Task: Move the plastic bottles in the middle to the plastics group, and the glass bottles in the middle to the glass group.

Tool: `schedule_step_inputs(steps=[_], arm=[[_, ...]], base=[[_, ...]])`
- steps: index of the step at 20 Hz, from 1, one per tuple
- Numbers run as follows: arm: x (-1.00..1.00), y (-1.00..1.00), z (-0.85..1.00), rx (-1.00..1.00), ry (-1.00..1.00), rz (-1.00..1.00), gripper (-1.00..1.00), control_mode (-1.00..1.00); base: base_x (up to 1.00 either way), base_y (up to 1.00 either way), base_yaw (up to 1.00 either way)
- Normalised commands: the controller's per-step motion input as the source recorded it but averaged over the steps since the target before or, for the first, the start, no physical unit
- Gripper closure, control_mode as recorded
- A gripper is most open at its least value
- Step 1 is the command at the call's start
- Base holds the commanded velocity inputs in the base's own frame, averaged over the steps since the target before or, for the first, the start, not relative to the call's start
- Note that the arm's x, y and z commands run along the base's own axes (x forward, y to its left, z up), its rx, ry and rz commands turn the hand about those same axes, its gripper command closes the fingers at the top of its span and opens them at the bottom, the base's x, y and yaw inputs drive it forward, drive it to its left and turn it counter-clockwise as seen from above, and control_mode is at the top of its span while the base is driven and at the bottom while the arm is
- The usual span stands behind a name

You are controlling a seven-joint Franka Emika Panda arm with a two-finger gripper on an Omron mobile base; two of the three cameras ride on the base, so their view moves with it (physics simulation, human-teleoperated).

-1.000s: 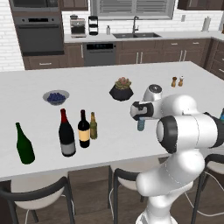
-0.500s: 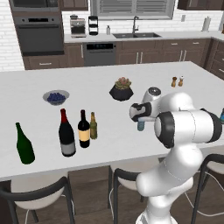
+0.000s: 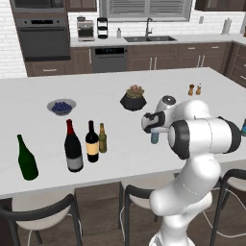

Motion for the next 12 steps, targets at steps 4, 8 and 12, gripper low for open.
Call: schedule_step_inputs(steps=[4, 8, 12], arm=[[0.10, 0.00, -0.03, 0.00, 0.00, 0.00, -1.00, -1.00], [0.00, 0.00, -0.16, 0.00, 0.00, 0.00, -1.00, -1.00], [0.00, 0.00, -0.05, 0.00, 0.00, 0.00, -1.00, -1.00]], base=[[0.00, 0.00, 0.00], [0.00, 0.00, 0.00], [0.00, 0.00, 0.00]])
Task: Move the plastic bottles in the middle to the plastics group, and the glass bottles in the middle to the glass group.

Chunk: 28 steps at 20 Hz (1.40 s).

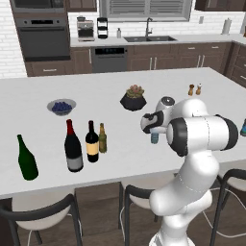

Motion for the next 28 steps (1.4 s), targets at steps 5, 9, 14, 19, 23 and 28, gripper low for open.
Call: schedule_step_inputs(steps=[5, 9, 14, 19, 23, 28], arm=[[0.00, 0.00, 0.00, 0.00, 0.00, 0.00, -1.00, -1.00], [0.00, 0.00, 0.00, 0.00, 0.00, 0.00, 1.00, -1.00], [0.00, 0.00, 0.00, 0.00, -0.01, 0.00, 1.00, -1.00], [0.00, -0.04, 0.01, 0.00, 0.00, 0.00, 1.00, -1.00], [-0.13, -0.20, 0.30, 0.00, 0.00, -0.03, 1.00, -1.00], [-0.31, -0.64, 0.47, 0.00, 0.00, -0.12, 1.00, -1.00]], base=[[0.00, 0.00, 0.00], [0.00, 0.00, 0.00], [0.00, 0.00, 0.00], [0.00, 0.00, 0.00], [0.00, 0.00, 0.00], [0.00, 0.00, 0.00]])
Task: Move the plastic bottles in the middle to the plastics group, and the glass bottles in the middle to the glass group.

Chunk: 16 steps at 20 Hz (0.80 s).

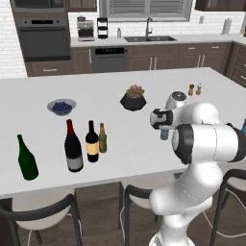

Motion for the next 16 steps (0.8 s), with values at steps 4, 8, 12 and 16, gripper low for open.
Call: schedule_step_inputs(steps=[4, 8, 12, 16], arm=[[-0.17, -1.00, 0.37, 0.00, 0.00, -0.18, 1.00, -1.00], [-0.05, -1.00, 0.22, 0.00, 0.00, -0.23, 1.00, -1.00], [-0.10, -1.00, 0.05, 0.00, 0.00, -0.27, 1.00, -1.00], [-0.17, -1.00, 0.00, 0.00, 0.00, -0.27, 1.00, -1.00]], base=[[0.00, 0.00, 0.00], [0.00, 0.00, 0.00], [0.00, 0.00, 0.00], [0.00, 0.00, 0.00]])
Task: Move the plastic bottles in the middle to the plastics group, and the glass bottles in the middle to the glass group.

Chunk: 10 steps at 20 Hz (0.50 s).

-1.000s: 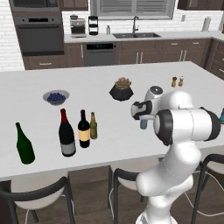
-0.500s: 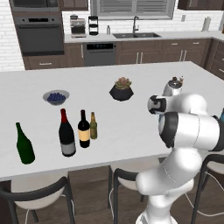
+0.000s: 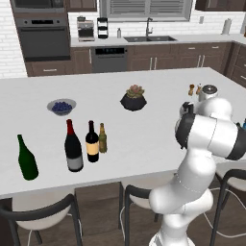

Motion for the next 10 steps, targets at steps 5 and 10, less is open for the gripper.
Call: schedule_step_inputs(steps=[5, 10], arm=[[-0.26, -1.00, 0.02, 0.00, 0.00, -0.27, 1.00, -1.00], [-0.14, -1.00, 0.13, 0.00, 0.00, -0.27, 1.00, -1.00]], base=[[0.00, 0.00, 0.00], [0.00, 0.00, 0.00]])
